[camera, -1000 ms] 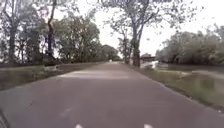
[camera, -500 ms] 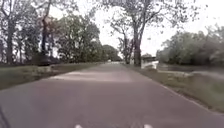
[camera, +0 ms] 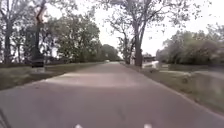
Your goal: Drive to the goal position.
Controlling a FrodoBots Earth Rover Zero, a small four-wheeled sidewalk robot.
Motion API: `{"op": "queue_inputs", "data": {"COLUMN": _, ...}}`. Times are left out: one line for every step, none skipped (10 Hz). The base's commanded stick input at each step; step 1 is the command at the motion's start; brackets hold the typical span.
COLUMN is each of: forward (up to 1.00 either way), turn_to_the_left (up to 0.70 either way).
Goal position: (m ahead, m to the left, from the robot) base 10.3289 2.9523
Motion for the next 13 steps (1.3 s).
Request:
{"op": "queue_inputs", "data": {"forward": 1.0, "turn_to_the_left": 0.0}}
{"op": "queue_inputs", "data": {"forward": 1.0, "turn_to_the_left": 0.0}}
{"op": "queue_inputs", "data": {"forward": 1.0, "turn_to_the_left": 0.15}}
{"op": "queue_inputs", "data": {"forward": 1.0, "turn_to_the_left": 0.27}}
{"op": "queue_inputs", "data": {"forward": 1.0, "turn_to_the_left": 0.27}}
{"op": "queue_inputs", "data": {"forward": 1.0, "turn_to_the_left": 0.27}}
{"op": "queue_inputs", "data": {"forward": 1.0, "turn_to_the_left": 0.12}}
{"op": "queue_inputs", "data": {"forward": 1.0, "turn_to_the_left": 0.0}}
{"op": "queue_inputs", "data": {"forward": 1.0, "turn_to_the_left": 0.0}}
{"op": "queue_inputs", "data": {"forward": 1.0, "turn_to_the_left": 0.0}}
{"op": "queue_inputs", "data": {"forward": 1.0, "turn_to_the_left": 0.0}}
{"op": "queue_inputs", "data": {"forward": 1.0, "turn_to_the_left": 0.0}}
{"op": "queue_inputs", "data": {"forward": 1.0, "turn_to_the_left": 0.0}}
